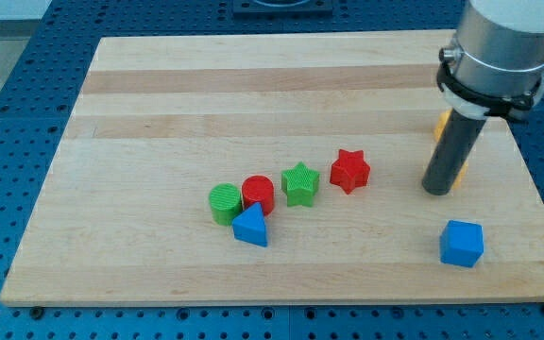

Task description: Push the yellow heart into the yellow hexagon

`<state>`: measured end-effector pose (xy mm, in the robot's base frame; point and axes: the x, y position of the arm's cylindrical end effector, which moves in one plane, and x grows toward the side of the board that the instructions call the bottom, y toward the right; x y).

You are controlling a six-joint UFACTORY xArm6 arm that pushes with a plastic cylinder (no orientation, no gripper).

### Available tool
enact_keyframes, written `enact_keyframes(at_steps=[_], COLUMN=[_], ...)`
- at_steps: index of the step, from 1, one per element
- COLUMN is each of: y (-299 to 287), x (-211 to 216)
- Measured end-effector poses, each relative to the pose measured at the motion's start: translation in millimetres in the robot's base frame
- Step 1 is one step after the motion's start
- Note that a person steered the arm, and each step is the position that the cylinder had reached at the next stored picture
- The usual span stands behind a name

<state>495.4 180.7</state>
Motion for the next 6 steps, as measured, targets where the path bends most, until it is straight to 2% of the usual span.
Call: enact_keyframes(at_steps=[2,5,6], y=[6.4,29.7,29.7], x=[14.2,-27.0,-27.0])
